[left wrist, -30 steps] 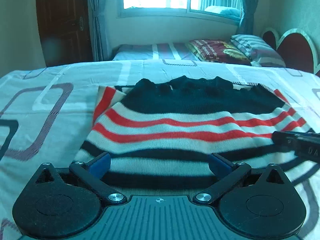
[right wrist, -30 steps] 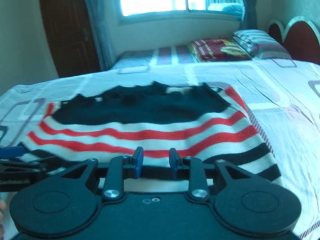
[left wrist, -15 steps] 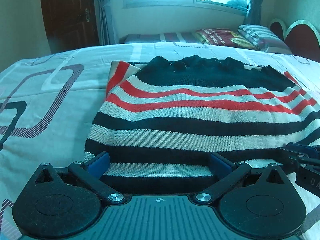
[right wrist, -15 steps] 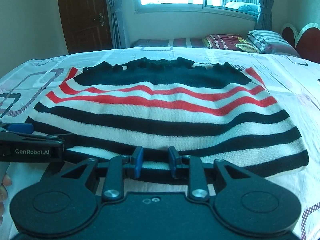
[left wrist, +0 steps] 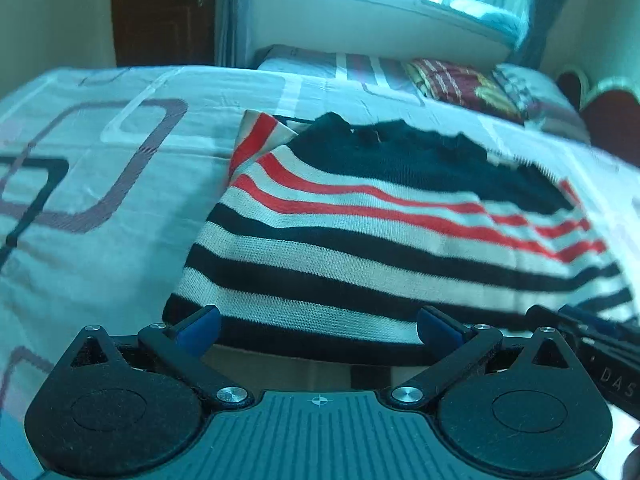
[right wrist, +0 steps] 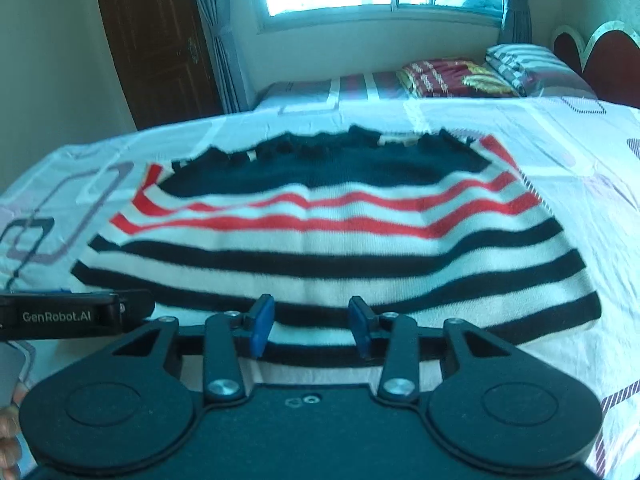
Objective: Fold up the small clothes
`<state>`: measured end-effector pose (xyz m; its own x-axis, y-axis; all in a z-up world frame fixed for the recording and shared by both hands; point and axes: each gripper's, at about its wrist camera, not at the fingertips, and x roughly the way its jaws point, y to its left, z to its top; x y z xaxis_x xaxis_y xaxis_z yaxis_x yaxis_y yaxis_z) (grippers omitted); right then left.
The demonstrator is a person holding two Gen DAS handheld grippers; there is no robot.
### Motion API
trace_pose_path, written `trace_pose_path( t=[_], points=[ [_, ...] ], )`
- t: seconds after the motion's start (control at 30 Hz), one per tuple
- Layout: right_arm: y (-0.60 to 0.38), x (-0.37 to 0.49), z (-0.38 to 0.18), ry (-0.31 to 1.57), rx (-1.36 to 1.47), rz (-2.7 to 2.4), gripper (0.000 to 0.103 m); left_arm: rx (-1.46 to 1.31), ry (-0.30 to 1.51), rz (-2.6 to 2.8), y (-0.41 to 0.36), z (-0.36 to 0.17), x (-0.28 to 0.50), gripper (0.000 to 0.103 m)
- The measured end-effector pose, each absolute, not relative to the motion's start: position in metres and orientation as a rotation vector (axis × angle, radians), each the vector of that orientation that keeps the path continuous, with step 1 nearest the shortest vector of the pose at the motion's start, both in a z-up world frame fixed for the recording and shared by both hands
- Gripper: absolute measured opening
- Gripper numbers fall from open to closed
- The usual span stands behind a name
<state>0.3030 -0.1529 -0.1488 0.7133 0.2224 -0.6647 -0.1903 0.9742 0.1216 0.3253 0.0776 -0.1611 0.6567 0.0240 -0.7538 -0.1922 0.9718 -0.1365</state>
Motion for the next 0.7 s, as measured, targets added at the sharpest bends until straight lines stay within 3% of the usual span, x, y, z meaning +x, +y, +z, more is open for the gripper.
trace_pose_path(
  t=[0.37, 0.7],
  points=[
    [-0.152, 0.297, -0.149, 0.751, 0.044, 0.243, 0.04, -0.439, 0.862, 0.135, 0.094, -0.173, 0.312, 0.103],
    [-0.158, 0.322, -0.139, 0.694, 0.034, 0.223, 0.037, -0.295, 0.741, 0.098, 0.076, -0.146, 0.345, 0.103]
  ],
)
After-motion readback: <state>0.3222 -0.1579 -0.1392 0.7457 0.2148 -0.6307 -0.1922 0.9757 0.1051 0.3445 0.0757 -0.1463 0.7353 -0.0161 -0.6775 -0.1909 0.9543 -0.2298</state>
